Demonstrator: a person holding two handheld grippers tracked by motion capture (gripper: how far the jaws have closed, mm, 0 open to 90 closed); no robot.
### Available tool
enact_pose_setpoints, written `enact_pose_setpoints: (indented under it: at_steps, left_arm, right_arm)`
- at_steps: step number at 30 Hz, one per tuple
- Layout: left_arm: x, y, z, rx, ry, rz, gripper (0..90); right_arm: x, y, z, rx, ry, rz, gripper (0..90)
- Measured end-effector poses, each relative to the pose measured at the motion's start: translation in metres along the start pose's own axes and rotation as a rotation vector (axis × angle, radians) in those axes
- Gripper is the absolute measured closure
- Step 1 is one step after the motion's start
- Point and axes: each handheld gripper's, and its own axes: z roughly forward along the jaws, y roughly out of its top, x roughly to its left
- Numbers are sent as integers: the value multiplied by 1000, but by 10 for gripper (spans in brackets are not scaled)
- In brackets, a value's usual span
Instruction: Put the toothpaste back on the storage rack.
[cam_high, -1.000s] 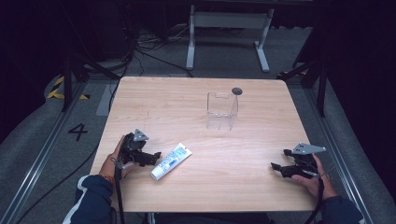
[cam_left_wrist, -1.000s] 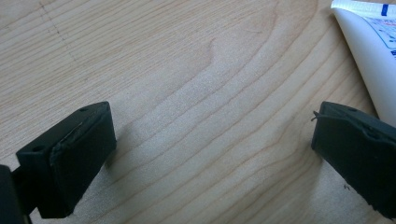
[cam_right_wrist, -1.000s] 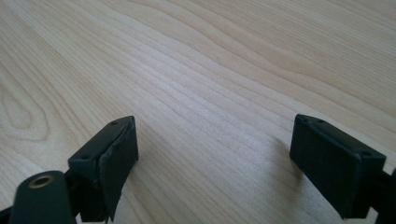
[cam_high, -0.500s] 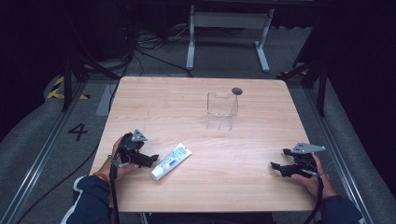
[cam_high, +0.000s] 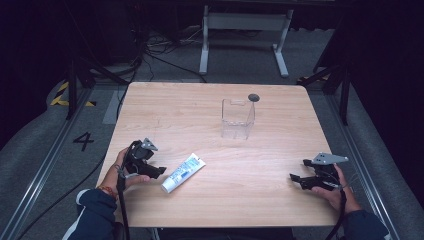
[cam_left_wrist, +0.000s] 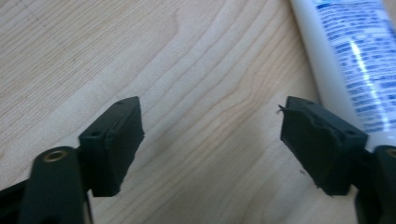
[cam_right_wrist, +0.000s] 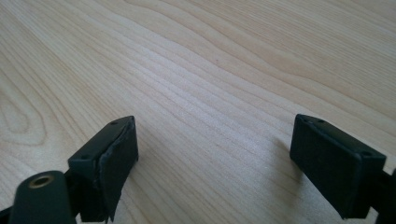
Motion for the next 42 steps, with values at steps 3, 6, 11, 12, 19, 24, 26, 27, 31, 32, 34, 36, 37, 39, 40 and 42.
enact_pose_setpoints:
  at_steps: [3, 6, 11, 12, 19, 24, 26, 27, 31, 32, 34, 36, 37, 39, 40, 42]
  left_arm:
    - [-6, 4, -4, -17, -22, 18, 206]
    - [-13, 10, -4, -18, -41, 38, 208]
    - [-23, 20, -2, -1, -61, 61, 214]
    - [-26, 24, -1, 10, -61, 70, 213]
    - [-38, 36, 4, 31, -79, 90, 215]
    - [-46, 43, 14, 64, -120, 113, 217]
    - [-47, 46, 18, 82, -126, 118, 234]
    - [-47, 46, 18, 82, -126, 118, 238]
    - [-51, 54, 30, 132, -115, 118, 252]
    - [-51, 55, 32, 139, -108, 119, 257]
    - [-52, 56, 35, 151, -108, 113, 259]
    - [-53, 56, 38, 169, -104, 123, 262]
    - [-54, 56, 40, 183, -97, 134, 264]
    - [-55, 58, 42, 202, -98, 134, 264]
    - [-55, 58, 42, 202, -98, 134, 266]
    - [-59, 62, 48, 227, -68, 142, 271]
  right_arm:
    - [0, 0, 0, 0, 0, 0, 156]
    - [0, 0, 0, 0, 0, 0, 156]
    - [0, 0, 0, 0, 0, 0, 156]
    - [0, 0, 0, 0, 0, 1, 156]
    - [0, 0, 0, 0, 0, 0, 156]
    - [0, 0, 0, 0, 0, 0, 156]
    - [0, 0, 0, 0, 0, 0, 156]
    - [0, 0, 0, 0, 0, 0, 156]
    - [0, 0, 0, 0, 0, 0, 156]
    - [0, 0, 0, 0, 0, 1, 156]
    - [0, 0, 0, 0, 1, 1, 156]
    - [0, 0, 0, 0, 3, 0, 156]
    - [0, 0, 0, 0, 3, 0, 156]
    - [0, 0, 0, 0, 3, 0, 156]
    - [0, 0, 0, 0, 3, 0, 156]
    - [0, 0, 0, -1, 3, 0, 156]
